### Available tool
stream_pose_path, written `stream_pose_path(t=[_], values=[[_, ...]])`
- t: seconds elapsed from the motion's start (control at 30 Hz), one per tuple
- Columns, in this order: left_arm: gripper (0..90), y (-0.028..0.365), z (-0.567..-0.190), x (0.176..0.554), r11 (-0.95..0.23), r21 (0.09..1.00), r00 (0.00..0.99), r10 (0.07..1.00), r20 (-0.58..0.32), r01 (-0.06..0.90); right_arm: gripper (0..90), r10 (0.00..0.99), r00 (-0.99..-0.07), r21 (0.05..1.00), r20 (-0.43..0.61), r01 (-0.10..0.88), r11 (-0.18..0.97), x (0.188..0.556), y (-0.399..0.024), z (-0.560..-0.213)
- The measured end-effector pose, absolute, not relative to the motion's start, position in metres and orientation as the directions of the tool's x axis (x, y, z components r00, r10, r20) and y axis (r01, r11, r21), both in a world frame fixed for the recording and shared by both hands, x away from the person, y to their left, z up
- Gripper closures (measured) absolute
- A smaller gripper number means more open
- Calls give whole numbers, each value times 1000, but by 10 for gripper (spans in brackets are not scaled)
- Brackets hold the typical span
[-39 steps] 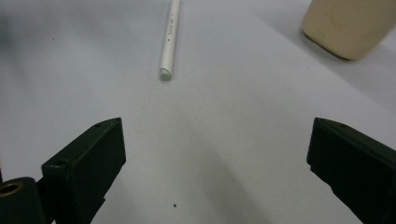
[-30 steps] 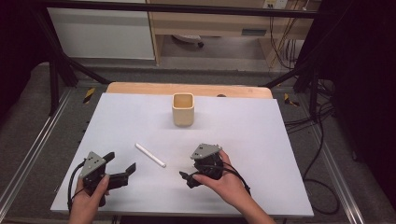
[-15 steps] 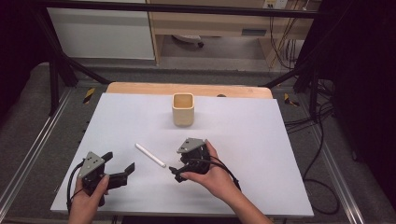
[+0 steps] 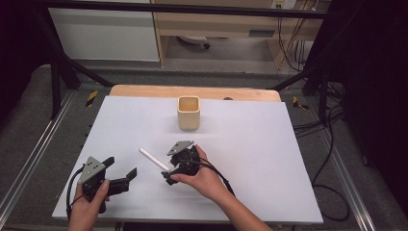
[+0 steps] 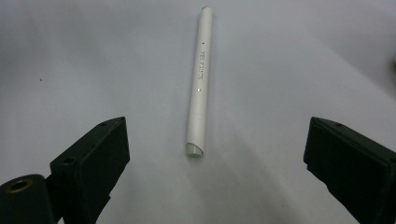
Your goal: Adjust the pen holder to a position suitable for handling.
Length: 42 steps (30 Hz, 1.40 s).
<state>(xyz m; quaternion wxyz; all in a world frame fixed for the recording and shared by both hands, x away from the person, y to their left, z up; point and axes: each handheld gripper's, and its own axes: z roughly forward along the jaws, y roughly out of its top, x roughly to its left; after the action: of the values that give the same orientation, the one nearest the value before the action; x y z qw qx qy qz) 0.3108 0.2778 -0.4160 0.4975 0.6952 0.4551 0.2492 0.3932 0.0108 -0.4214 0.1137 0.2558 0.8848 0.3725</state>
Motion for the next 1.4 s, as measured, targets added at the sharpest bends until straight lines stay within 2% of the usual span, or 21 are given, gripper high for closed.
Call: stream_pose_path(t=[0.2, 0.5, 0.7, 0.93, 1.1, 1.27, 1.4], values=[[51, 279, -417, 312, -89, 916, 458, 882, -109, 390, 115, 542, -840, 695, -9, 385, 607, 397, 17, -431], [53, 279, -417, 313, -90, 914, 463, 879, -114, 395, 236, 554, -832, 685, 14, 412, 601, 398, 21, -437], [56, 281, -416, 313, -81, 918, 459, 881, -116, 388, 359, 546, -837, 697, 28, 408, 590, 400, 29, -441], [59, 282, -416, 313, -69, 919, 456, 881, -127, 389, 548, 541, -839, 710, 55, 414, 570, 404, 39, -447], [62, 283, -415, 316, -62, 919, 451, 883, -131, 388, 632, 541, -839, 714, 58, 414, 565, 408, 43, -452], [65, 283, -415, 316, -62, 919, 454, 881, -133, 389, 720, 552, -833, 724, 34, 401, 561, 409, 44, -453], [65, 281, -415, 316, -69, 919, 457, 880, -127, 388, 765, 518, -853, 713, -58, 328, 620, 405, 50, -452]])
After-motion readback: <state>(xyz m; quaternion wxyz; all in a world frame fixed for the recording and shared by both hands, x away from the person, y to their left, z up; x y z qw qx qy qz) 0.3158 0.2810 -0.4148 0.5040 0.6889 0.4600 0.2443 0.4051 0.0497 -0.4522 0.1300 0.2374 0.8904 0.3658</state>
